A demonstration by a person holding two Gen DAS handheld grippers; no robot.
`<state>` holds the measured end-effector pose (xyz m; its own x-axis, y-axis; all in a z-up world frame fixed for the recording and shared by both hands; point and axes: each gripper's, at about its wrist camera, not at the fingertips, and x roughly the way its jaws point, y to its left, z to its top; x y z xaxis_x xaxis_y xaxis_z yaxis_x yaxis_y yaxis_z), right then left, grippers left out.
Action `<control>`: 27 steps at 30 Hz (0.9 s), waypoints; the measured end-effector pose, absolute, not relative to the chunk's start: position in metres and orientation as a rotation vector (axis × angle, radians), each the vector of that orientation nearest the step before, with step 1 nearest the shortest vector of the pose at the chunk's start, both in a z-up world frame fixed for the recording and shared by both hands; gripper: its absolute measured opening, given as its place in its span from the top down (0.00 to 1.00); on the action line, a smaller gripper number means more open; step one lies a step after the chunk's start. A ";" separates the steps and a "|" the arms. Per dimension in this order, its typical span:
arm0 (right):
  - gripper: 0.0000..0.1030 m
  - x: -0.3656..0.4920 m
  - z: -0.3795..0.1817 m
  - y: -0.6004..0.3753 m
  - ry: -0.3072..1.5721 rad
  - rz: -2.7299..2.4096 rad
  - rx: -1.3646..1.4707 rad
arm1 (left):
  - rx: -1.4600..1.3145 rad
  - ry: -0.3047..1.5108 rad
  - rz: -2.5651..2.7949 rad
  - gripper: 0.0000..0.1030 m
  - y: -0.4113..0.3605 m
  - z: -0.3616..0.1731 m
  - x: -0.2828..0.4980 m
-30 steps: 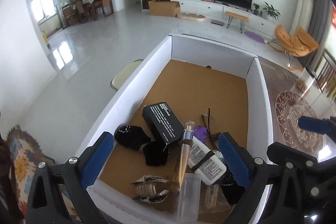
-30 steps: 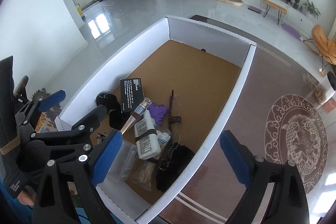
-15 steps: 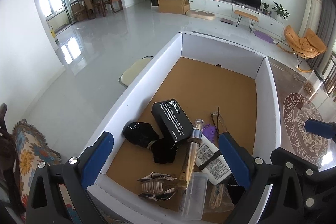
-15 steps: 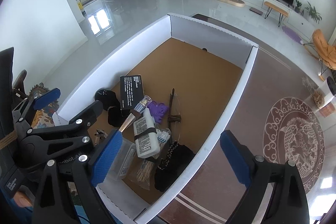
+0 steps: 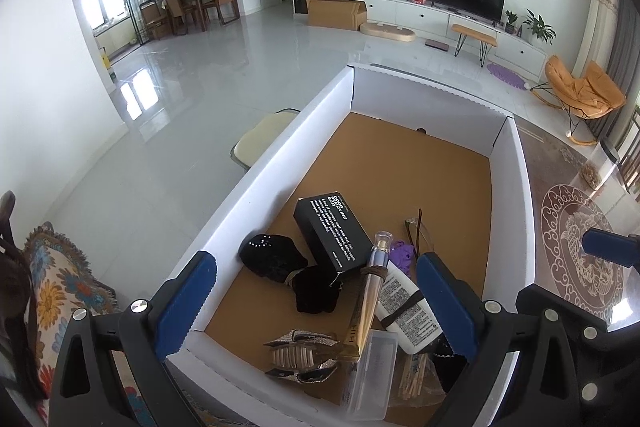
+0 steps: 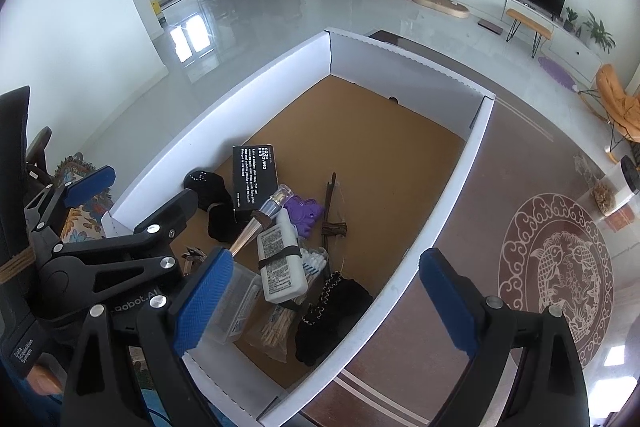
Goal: Organize objects
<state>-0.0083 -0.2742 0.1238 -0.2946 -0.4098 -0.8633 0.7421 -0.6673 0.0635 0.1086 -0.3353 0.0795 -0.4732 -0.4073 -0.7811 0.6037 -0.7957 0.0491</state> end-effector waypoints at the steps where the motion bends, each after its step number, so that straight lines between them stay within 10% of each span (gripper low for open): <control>1: 0.08 -0.008 0.125 -0.275 0.459 -2.016 1.198 | 1.111 0.314 -2.259 0.01 -0.336 0.080 0.109; 27: 0.08 -0.007 0.134 -0.277 0.464 -2.008 1.179 | 1.084 0.328 -2.236 0.01 -0.339 0.091 0.114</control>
<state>-0.0067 -0.2769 0.1339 -0.2954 -0.4201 -0.8581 0.7540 -0.6541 0.0607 0.1137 -0.3395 0.0912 -0.4671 -0.4271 -0.7742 0.6312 -0.7742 0.0463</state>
